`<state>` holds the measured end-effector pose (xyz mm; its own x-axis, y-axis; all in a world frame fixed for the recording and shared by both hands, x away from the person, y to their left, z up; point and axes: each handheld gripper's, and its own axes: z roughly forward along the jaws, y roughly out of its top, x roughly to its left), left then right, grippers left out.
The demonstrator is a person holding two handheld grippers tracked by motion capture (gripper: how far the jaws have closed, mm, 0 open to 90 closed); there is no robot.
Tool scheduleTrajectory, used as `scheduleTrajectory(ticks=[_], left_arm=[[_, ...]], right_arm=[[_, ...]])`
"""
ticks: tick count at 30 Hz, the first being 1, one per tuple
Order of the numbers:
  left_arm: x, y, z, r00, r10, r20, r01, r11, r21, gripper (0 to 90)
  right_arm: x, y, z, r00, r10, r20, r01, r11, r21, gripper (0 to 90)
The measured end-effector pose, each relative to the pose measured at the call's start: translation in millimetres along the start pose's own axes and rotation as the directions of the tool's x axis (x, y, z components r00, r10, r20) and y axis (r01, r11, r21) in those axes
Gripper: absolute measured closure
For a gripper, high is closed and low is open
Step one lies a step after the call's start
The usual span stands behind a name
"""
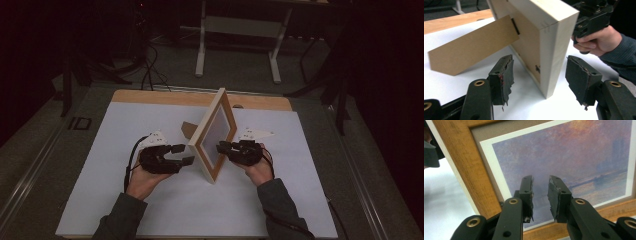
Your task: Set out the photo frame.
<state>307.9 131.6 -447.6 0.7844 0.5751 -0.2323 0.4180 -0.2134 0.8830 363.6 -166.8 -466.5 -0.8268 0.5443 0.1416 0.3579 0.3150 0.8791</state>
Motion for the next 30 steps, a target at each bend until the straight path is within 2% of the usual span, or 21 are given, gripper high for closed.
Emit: scheduleTrajectory(ticks=[7, 16, 28, 30], left_arm=[[-5.4, 7.0, 8.6, 0.9999, -0.015, -0.007, 0.015, 0.9992, -0.036, 36.1], [-10.6, 15.0, 24.3, 0.9987, -0.040, -0.031, 0.039, 0.9980, -0.051, 36.3], [-16.3, 20.5, 38.4, 0.9938, -0.070, -0.086, 0.064, 0.9956, -0.069, 41.0], [-16.6, 20.9, 39.3, 0.9925, -0.073, -0.098, 0.066, 0.9951, -0.073, 45.0]], right_arm=[[0.5, 0.2, 0.3, 1.0000, -0.001, -0.003, 0.001, 1.0000, -0.001, 73.0], [-0.7, -1.7, -2.0, 1.0000, 0.004, -0.002, -0.004, 1.0000, -0.005, 72.8], [-2.6, -3.2, -4.4, 0.9999, 0.010, 0.003, -0.010, 0.9999, -0.011, 72.8], [-3.0, -3.5, -5.0, 0.9999, 0.013, 0.006, -0.013, 0.9998, -0.012, 72.8]])
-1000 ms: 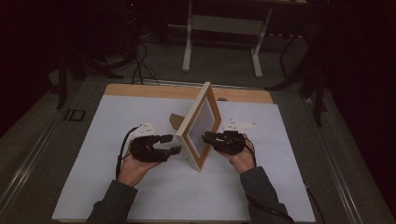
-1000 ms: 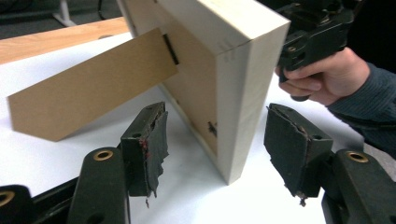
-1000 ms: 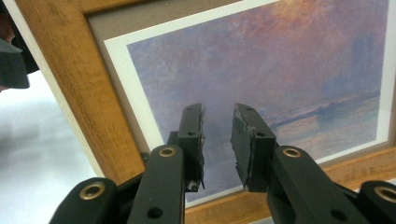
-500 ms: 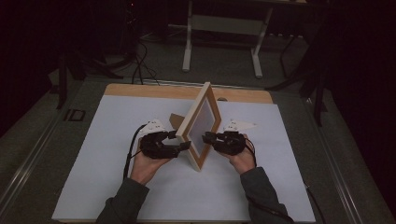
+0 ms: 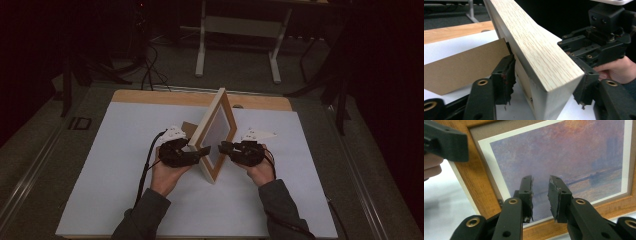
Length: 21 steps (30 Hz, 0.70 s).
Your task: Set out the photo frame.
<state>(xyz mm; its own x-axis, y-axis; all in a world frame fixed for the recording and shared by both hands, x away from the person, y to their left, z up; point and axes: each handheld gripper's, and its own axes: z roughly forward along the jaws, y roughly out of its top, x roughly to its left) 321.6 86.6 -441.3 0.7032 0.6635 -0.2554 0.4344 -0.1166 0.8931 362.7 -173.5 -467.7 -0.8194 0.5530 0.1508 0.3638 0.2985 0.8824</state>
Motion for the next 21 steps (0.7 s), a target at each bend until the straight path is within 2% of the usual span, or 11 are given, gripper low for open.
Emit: scheduleTrajectory(ticks=[7, 10, 15, 21], left_arm=[[-1.8, -0.5, 5.7, 0.9997, -0.009, -0.024, 0.009, 0.9999, 0.010, 53.7], [-2.3, 0.2, 6.1, 0.9990, -0.031, -0.032, 0.032, 0.9995, 0.009, 55.4], [-1.4, 1.6, 5.1, 0.9979, -0.044, -0.047, 0.044, 0.9990, 0.011, 61.2], [-1.4, 2.8, 4.5, 0.9976, -0.046, -0.052, 0.047, 0.9987, 0.017, 62.2]], right_arm=[[0.6, 0.5, 1.2, 1.0000, -0.007, -0.002, 0.007, 1.0000, 0.004, 72.8], [0.9, 0.7, 1.4, 1.0000, -0.006, -0.002, 0.006, 1.0000, 0.003, 72.9], [0.3, -0.3, 1.5, 1.0000, -0.006, -0.001, 0.006, 1.0000, 0.005, 72.9], [-0.7, -0.5, 0.0, 1.0000, -0.001, 0.002, 0.001, 1.0000, 0.002, 72.9]])
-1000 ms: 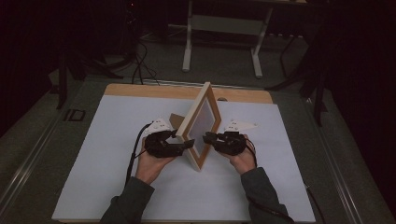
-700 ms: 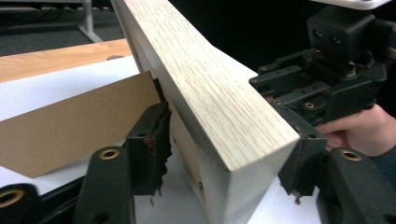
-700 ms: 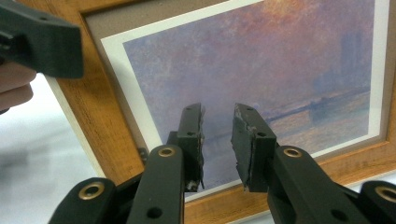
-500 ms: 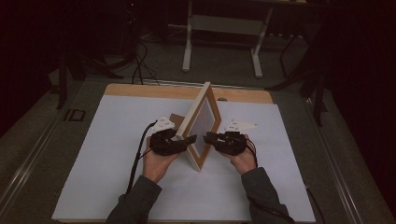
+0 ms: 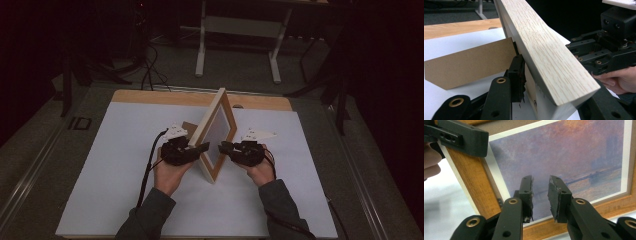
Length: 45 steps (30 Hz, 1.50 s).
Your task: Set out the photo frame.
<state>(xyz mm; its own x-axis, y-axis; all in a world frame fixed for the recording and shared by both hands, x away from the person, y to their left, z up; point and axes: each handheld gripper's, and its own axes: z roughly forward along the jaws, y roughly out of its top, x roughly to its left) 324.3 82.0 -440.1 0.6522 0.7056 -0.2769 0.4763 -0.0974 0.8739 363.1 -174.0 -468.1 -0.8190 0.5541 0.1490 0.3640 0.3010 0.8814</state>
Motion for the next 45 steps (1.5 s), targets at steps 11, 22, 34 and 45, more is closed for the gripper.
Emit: scheduleTrajectory(ticks=[11, 22, 34, 45], left_arm=[[10.4, 2.4, -4.9, 0.9998, -0.021, -0.001, 0.021, 0.9997, 0.010, 68.0], [21.7, 5.7, -11.5, 0.9997, -0.007, 0.024, 0.006, 0.9993, 0.036, 71.1], [39.4, 11.4, -16.5, 0.9924, 0.031, 0.119, -0.041, 0.9959, 0.080, 71.6], [50.9, 15.9, -16.9, 0.9786, 0.058, 0.197, -0.081, 0.9908, 0.108, 71.7]], right_arm=[[-2.7, -0.2, -3.7, 1.0000, 0.002, 0.004, -0.002, 1.0000, -0.001, 73.0], [-3.2, 0.0, -3.7, 1.0000, 0.000, 0.007, 0.000, 1.0000, 0.000, 73.0], [-4.8, -0.9, -5.8, 0.9999, 0.006, 0.014, -0.006, 0.9999, -0.009, 73.0], [-4.8, -0.7, -6.0, 0.9998, 0.007, 0.020, -0.006, 0.9998, -0.018, 72.9]])
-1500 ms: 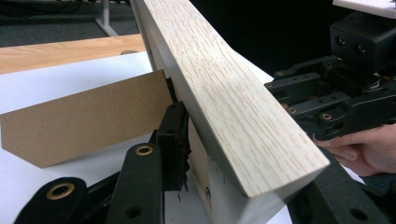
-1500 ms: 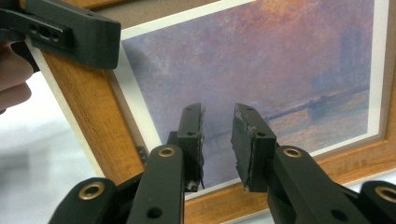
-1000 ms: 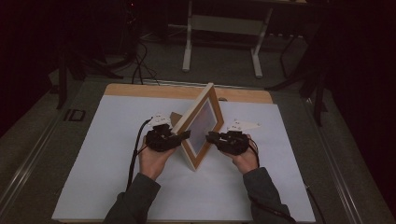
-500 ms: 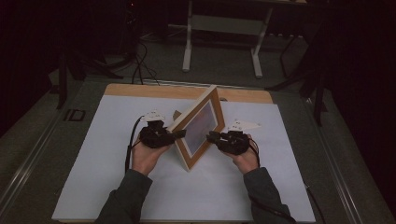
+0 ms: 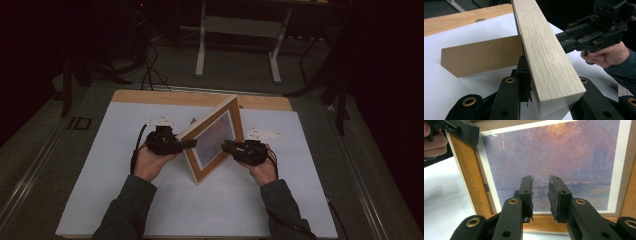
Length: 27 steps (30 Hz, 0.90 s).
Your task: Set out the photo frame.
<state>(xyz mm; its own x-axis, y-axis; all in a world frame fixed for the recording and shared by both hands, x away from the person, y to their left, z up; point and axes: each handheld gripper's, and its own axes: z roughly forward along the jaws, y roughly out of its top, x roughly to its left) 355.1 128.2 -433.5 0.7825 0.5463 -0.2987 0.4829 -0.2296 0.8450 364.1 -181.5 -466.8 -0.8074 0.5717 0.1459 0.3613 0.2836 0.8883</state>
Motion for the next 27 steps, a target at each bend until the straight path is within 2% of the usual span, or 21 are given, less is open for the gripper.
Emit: scheduleTrajectory(ticks=[10, 21, 23, 26, 27], left_arm=[[11.3, 2.4, -2.4, 0.9969, 0.007, 0.078, -0.009, 0.9996, 0.028, 72.4], [23.0, 5.3, -3.8, 0.9827, 0.023, 0.184, -0.035, 0.9974, 0.062, 73.2], [23.7, 4.4, -3.7, 0.9821, 0.018, 0.187, -0.029, 0.9981, 0.055, 73.2], [20.6, 3.1, -3.8, 0.9877, 0.015, 0.155, -0.020, 0.9992, 0.035, 73.0], [19.8, 3.1, -4.7, 0.9898, 0.009, 0.142, -0.012, 0.9997, 0.021, 70.5]], right_arm=[[0.4, 0.0, 0.5, 1.0000, -0.001, -0.003, 0.001, 1.0000, 0.001, 72.8], [1.0, -0.2, 1.8, 1.0000, 0.000, -0.003, 0.000, 1.0000, 0.001, 72.8], [0.8, -0.2, 1.9, 1.0000, 0.000, -0.003, 0.000, 1.0000, 0.000, 72.8], [0.7, -0.3, 1.6, 1.0000, 0.002, -0.003, -0.002, 1.0000, 0.001, 72.8], [0.5, -0.4, 1.3, 1.0000, 0.002, -0.001, -0.002, 1.0000, 0.002, 72.8]])
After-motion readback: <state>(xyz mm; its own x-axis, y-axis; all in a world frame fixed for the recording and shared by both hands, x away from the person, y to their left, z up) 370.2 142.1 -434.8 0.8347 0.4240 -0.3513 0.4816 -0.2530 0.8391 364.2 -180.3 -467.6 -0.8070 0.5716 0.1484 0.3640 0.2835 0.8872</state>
